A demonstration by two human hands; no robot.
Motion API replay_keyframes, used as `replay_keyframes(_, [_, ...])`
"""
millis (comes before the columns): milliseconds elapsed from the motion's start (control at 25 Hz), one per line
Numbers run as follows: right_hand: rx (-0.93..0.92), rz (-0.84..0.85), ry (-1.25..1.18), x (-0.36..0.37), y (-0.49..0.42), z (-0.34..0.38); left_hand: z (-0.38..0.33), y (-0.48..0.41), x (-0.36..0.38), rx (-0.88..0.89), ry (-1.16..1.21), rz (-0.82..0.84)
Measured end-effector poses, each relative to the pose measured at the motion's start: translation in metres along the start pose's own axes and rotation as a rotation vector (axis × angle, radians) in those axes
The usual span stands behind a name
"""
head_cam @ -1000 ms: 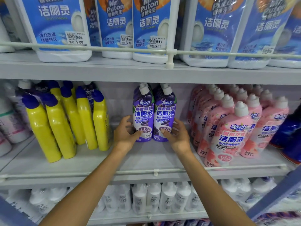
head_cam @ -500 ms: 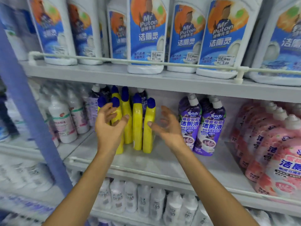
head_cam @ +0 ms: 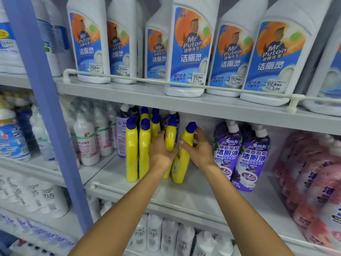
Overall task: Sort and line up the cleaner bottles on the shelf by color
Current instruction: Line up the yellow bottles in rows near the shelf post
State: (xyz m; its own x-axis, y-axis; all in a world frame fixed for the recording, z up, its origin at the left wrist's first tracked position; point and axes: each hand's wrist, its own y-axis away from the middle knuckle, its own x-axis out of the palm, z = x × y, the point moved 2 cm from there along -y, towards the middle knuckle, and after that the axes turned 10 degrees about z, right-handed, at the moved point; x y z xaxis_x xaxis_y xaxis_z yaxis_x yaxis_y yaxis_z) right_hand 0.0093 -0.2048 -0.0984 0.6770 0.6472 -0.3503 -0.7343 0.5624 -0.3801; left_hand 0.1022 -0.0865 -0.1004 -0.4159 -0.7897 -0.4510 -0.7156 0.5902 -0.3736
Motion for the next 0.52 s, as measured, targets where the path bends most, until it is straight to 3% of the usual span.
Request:
replay_keyframes(160, [-0.002, 0.054, -0.002, -0.011, 0.008, 0.002, 0.006, 0.006, 0.002, -0.084, -0.086, -0.078])
replay_keyframes(320, [-0.038, 0.180, -0.048, -0.008, 0.018, 0.003, 0.006, 0.037, -0.018, -0.029, -0.064, -0.052])
replay_keyframes(520, [-0.043, 0.183, -0.105, 0.002, 0.028, 0.001, 0.005, 0.079, -0.059, -0.014, 0.030, -0.088])
